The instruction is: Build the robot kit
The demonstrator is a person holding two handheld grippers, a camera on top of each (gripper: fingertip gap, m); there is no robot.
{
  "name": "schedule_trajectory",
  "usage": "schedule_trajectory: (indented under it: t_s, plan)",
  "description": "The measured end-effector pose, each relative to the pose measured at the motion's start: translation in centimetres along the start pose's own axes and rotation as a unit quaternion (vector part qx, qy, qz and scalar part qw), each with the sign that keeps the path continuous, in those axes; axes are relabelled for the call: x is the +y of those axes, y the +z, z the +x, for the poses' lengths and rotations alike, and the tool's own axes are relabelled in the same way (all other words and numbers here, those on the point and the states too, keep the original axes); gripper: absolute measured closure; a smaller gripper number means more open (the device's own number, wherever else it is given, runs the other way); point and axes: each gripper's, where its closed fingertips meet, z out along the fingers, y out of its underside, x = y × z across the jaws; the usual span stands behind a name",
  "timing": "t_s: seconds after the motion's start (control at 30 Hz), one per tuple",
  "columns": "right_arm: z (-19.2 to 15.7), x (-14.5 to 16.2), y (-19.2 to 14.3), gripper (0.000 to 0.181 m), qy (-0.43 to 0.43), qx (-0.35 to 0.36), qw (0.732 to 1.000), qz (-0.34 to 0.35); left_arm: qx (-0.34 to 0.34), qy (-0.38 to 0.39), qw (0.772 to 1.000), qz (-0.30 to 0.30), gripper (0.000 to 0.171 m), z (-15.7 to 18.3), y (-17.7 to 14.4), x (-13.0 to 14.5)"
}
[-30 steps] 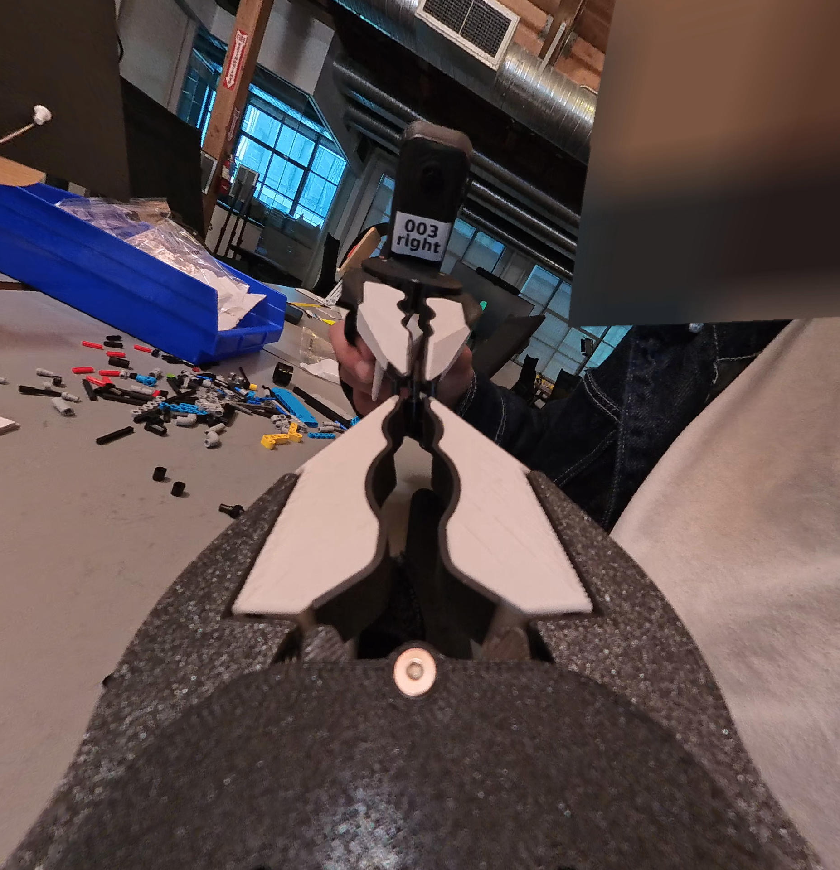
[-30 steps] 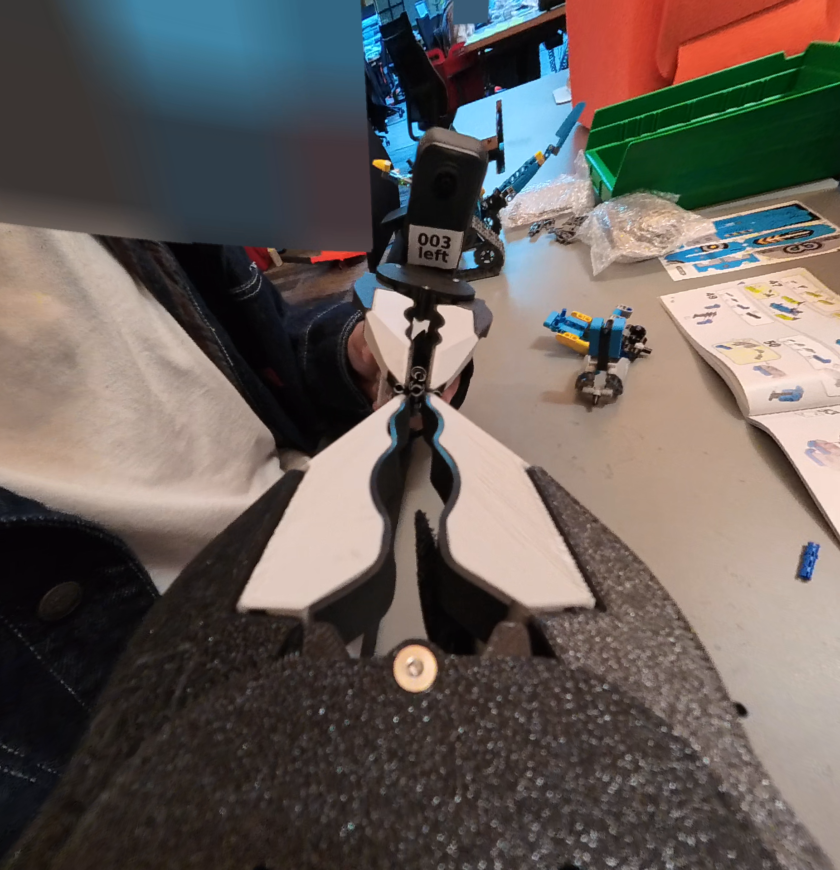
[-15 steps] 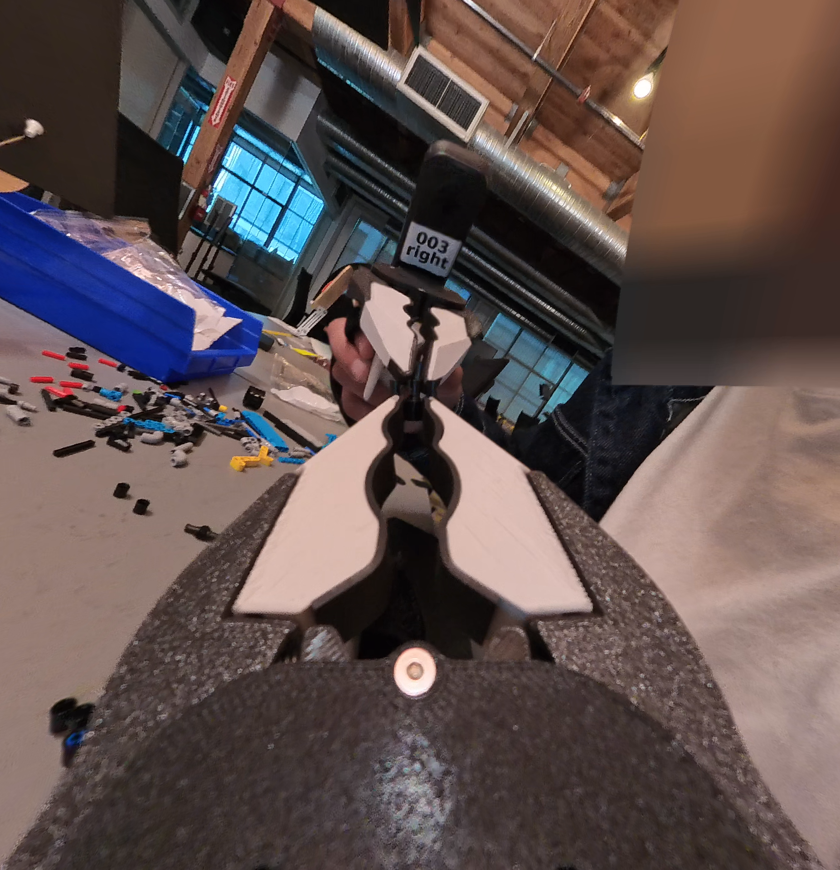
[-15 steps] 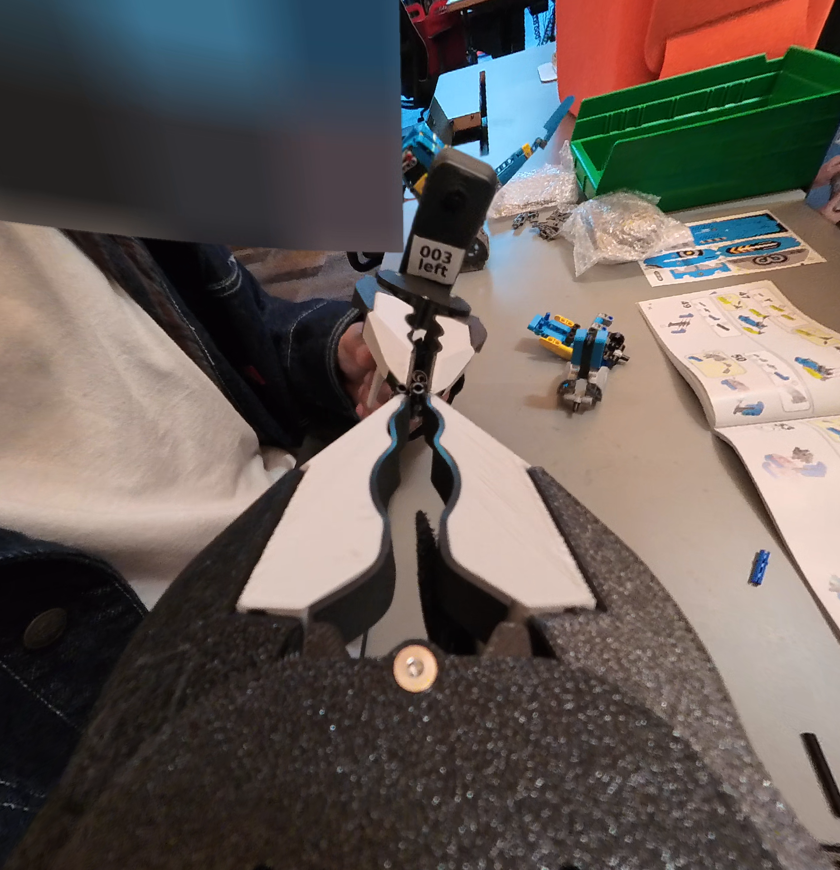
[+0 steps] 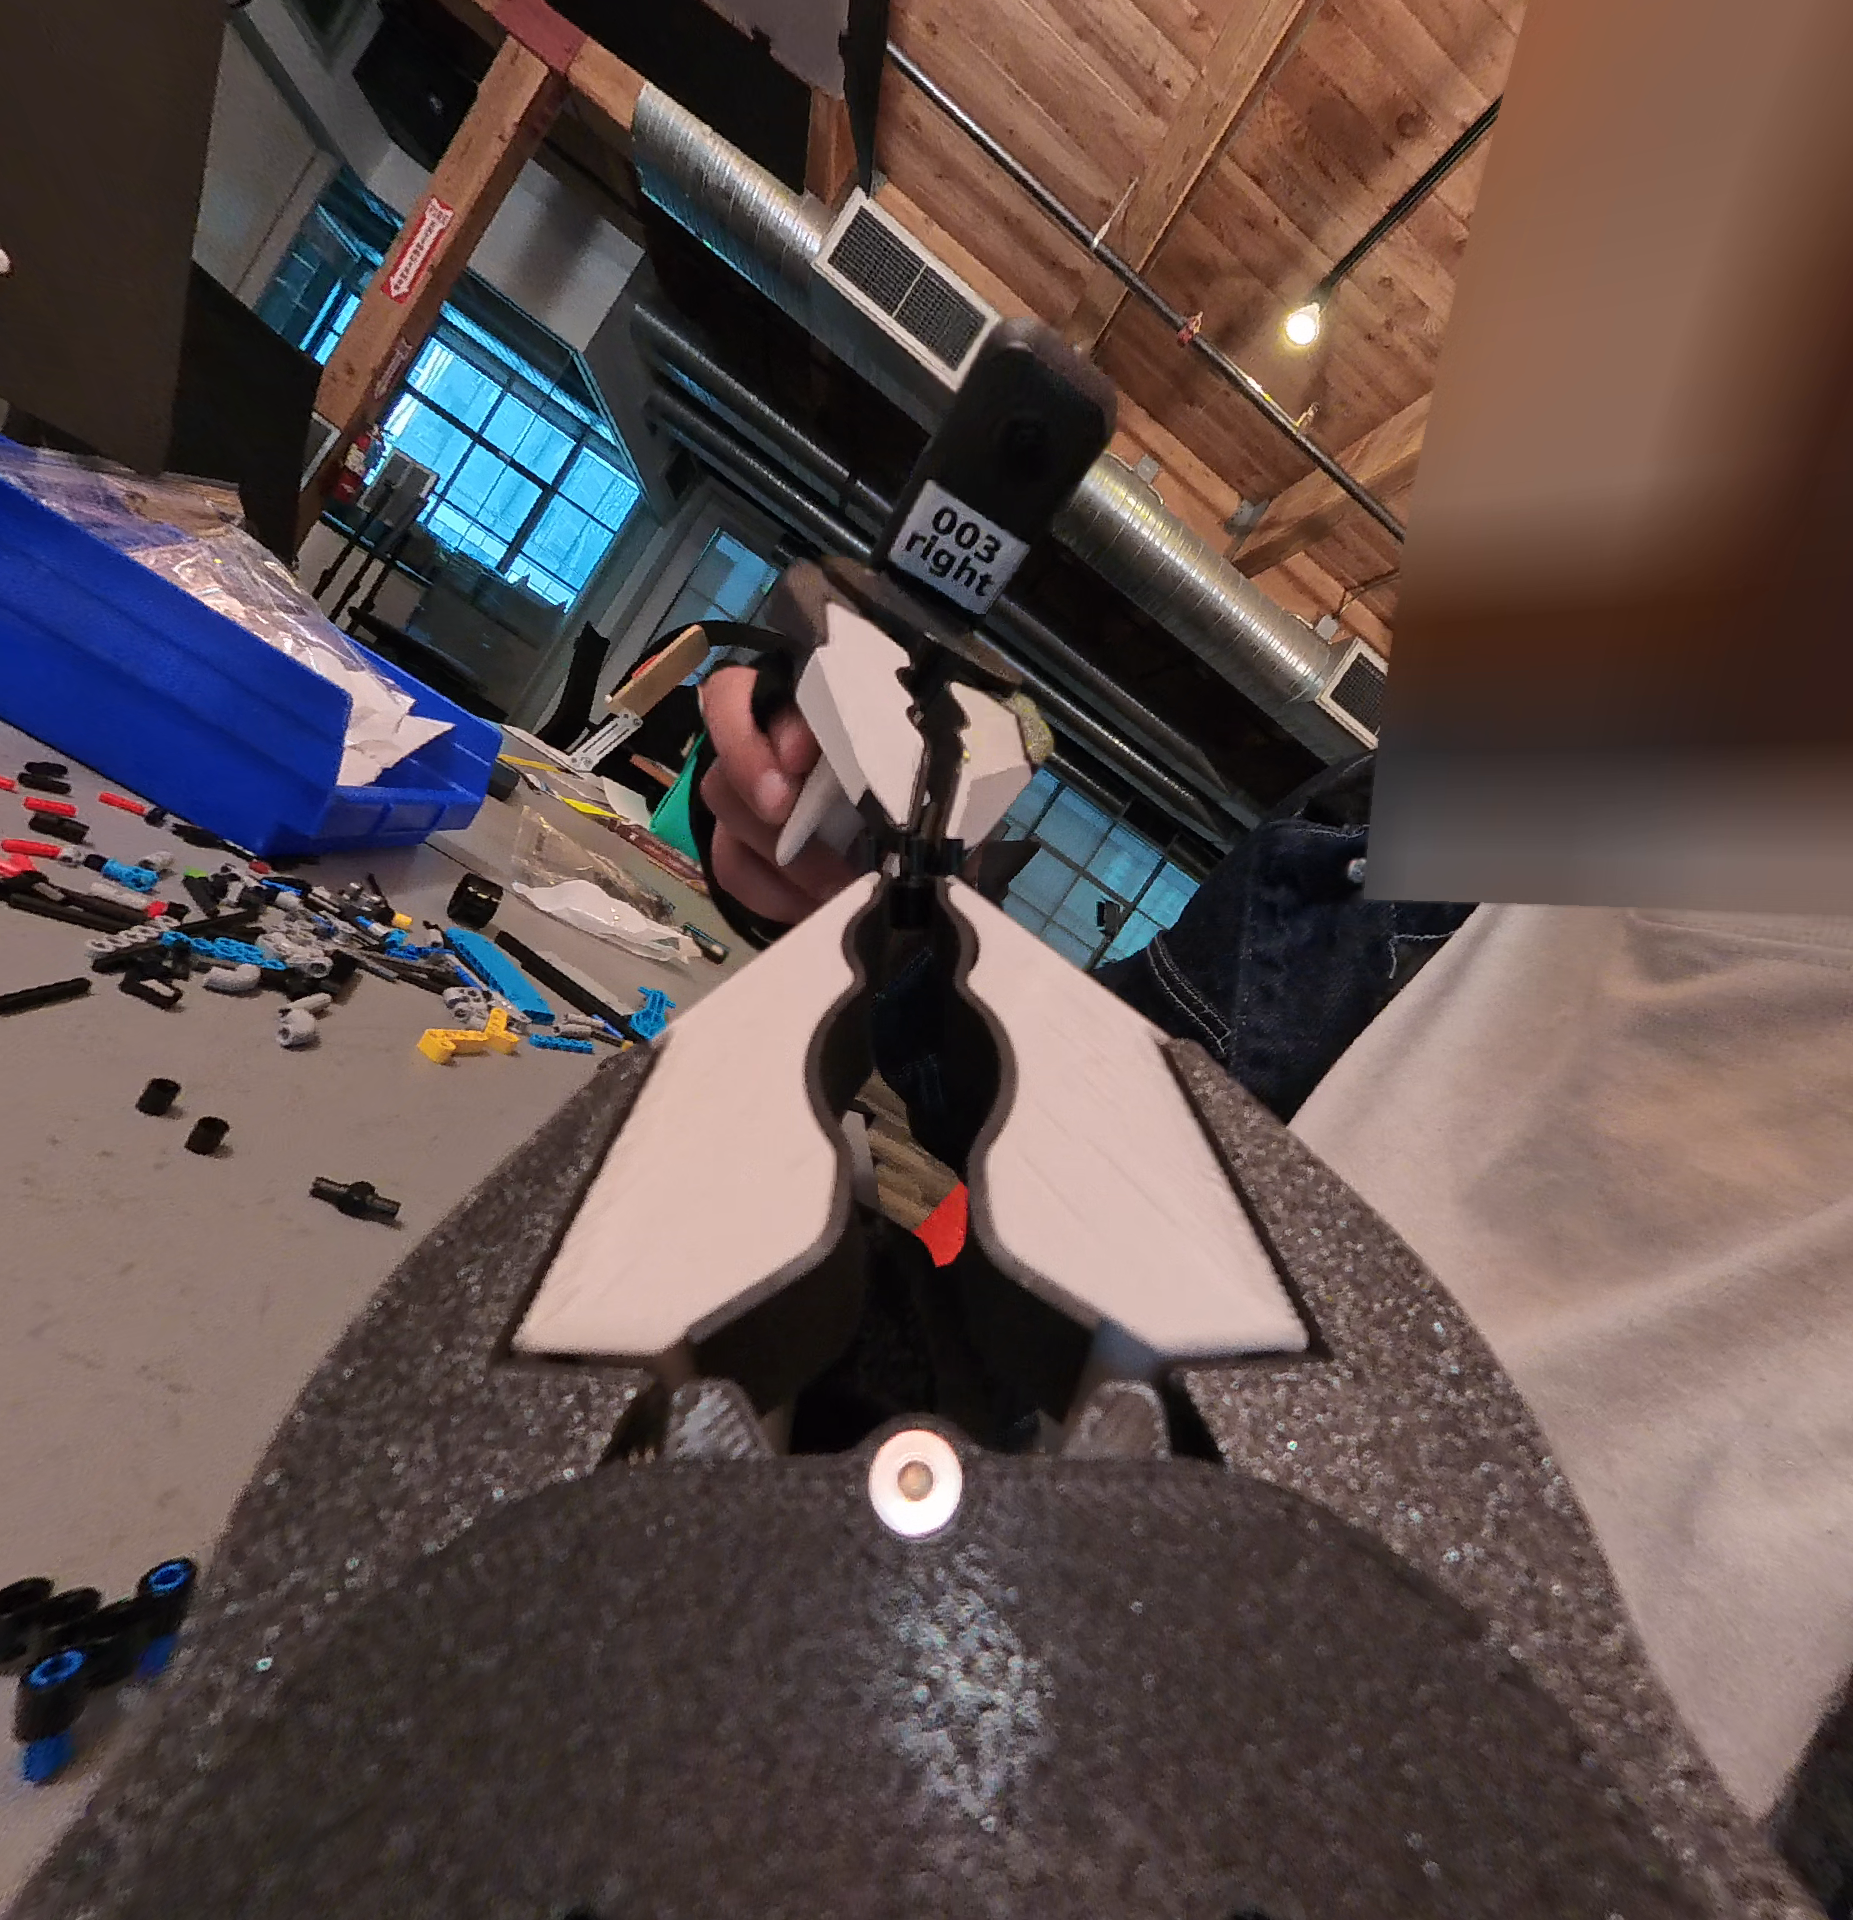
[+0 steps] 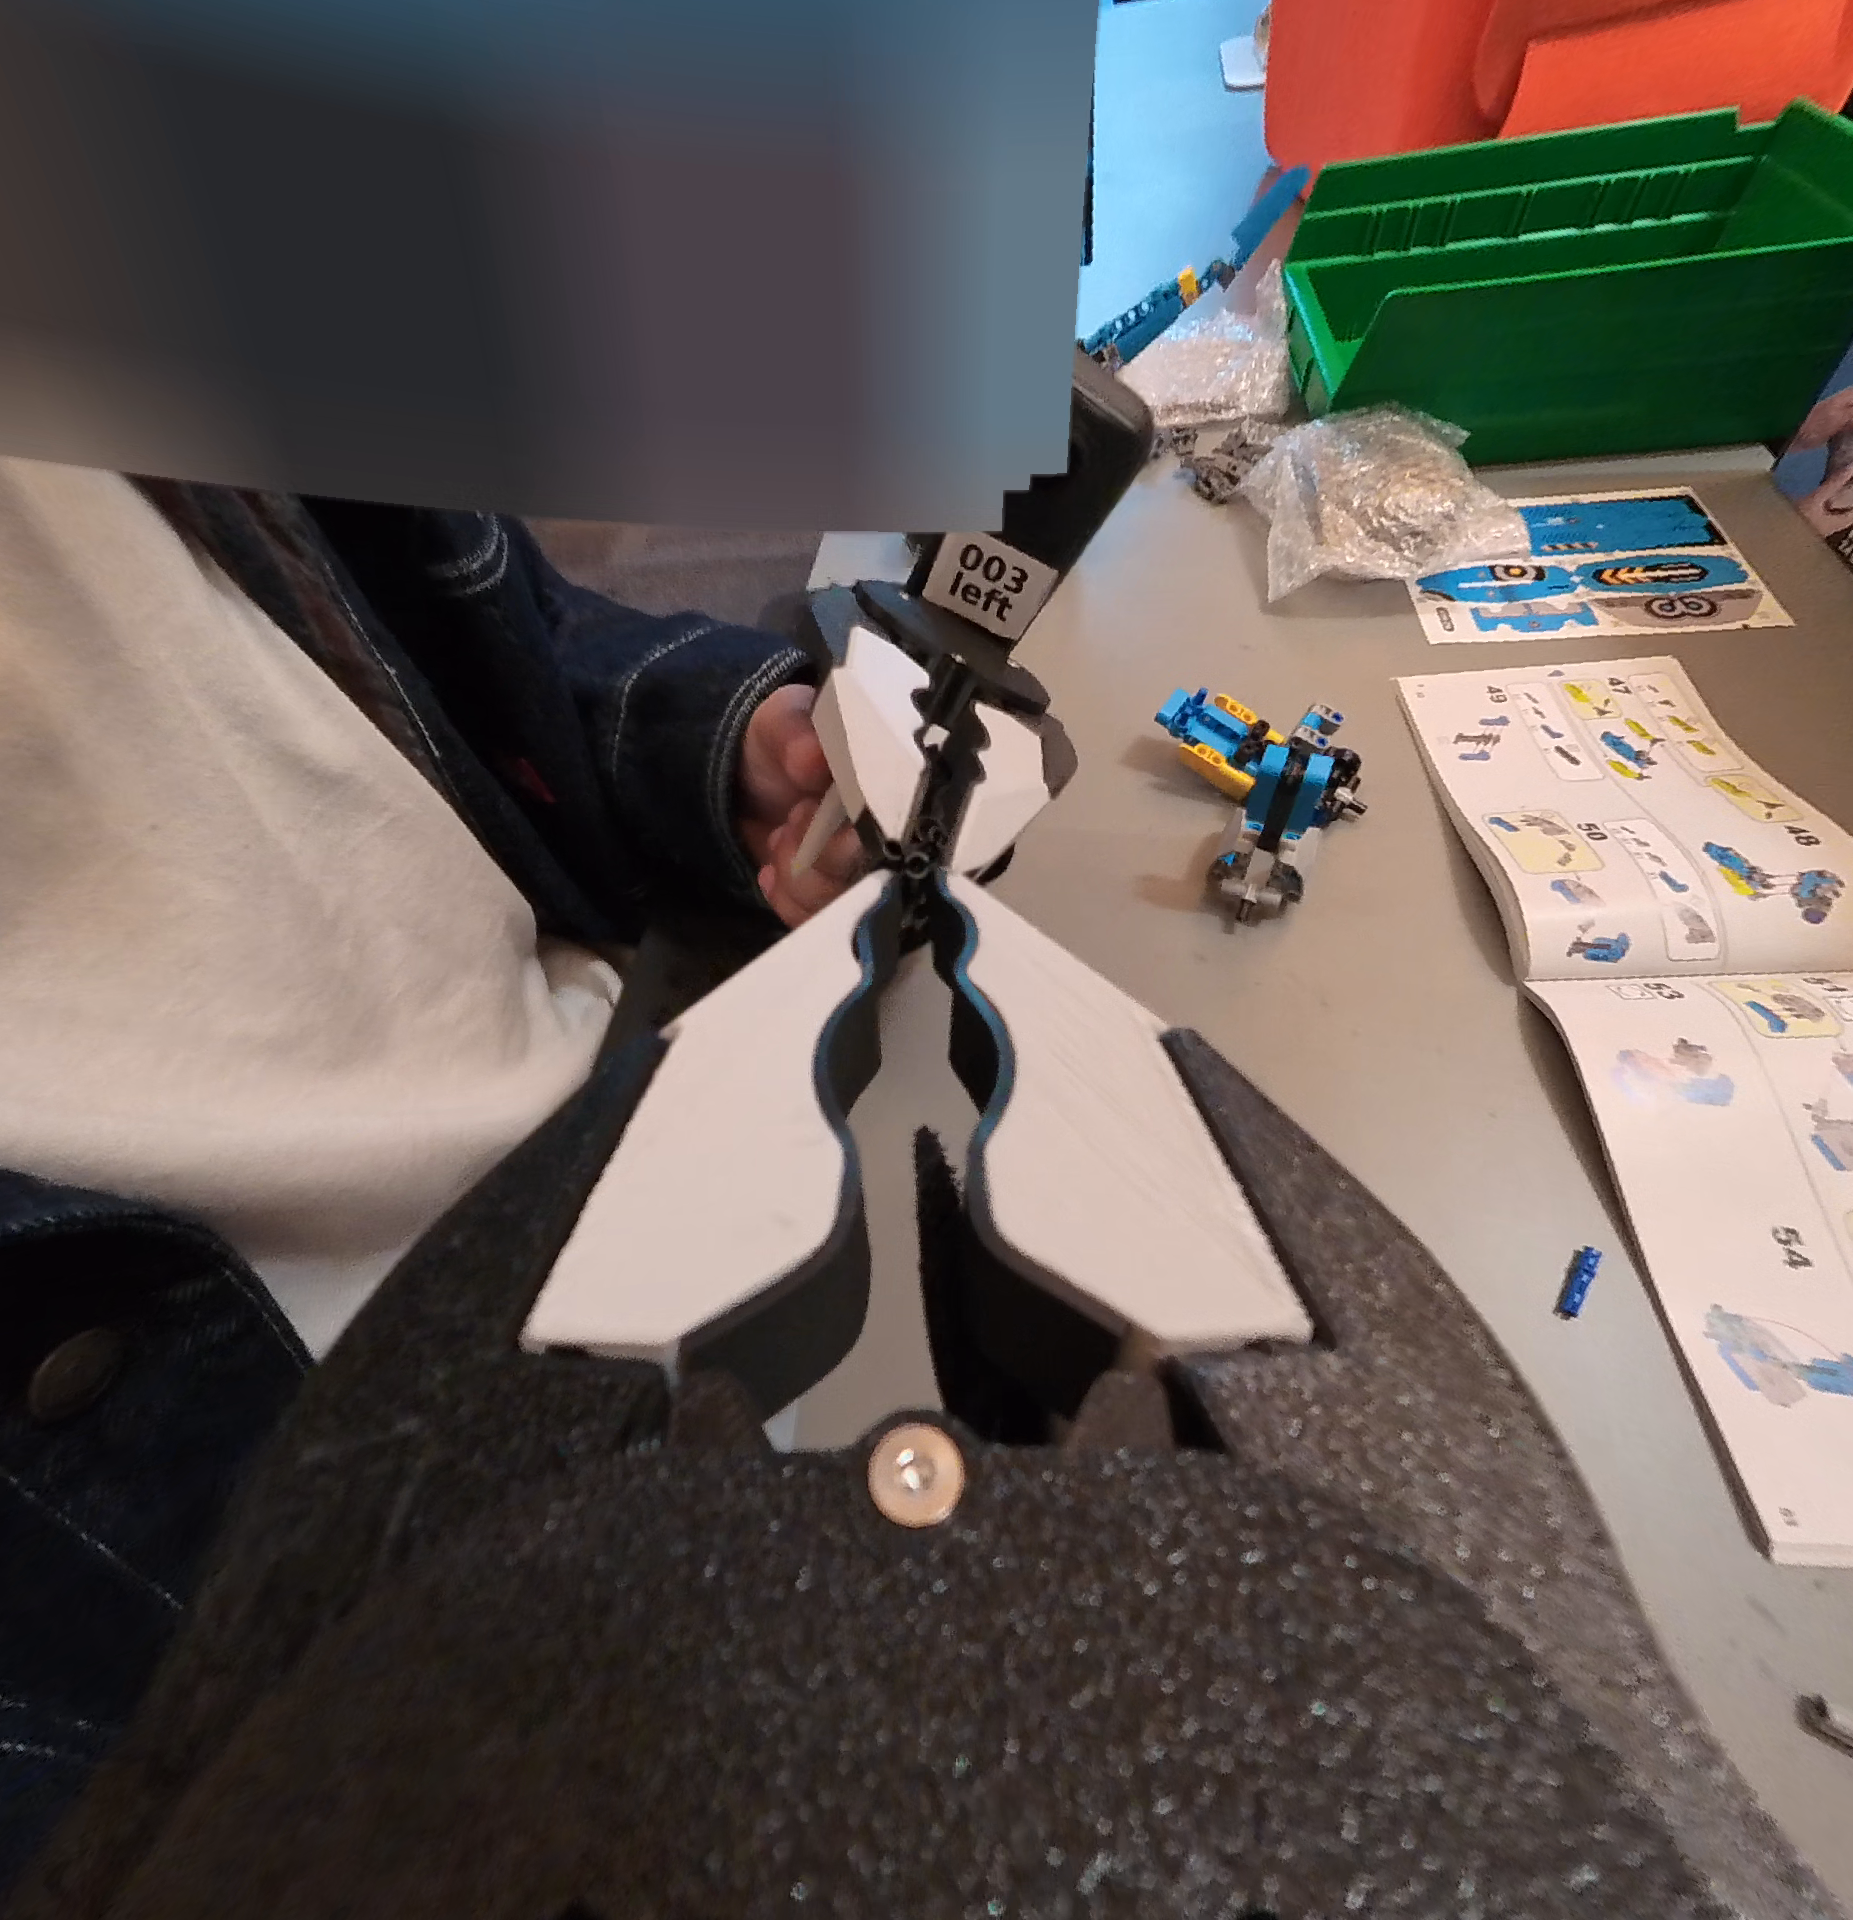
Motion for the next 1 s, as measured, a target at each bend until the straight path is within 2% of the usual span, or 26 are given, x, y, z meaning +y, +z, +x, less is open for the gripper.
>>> schedule_trajectory:
  t_s: [0.67, 1.0]
  plan:
    - [0.0, 0.2, 0.2, 0.177, -0.091, 0.041, 0.993, -0.062, 0.022, -0.037, 0.999, 0.001, 0.164, 0.0, -0.2, 0.1]
    - [-1.8, 2.8, -0.5, 0.177, -0.136, -0.041, 0.970, -0.199, 0.029, -0.046, 0.995, -0.087, 0.165, 0.3, 0.7, 3.1]
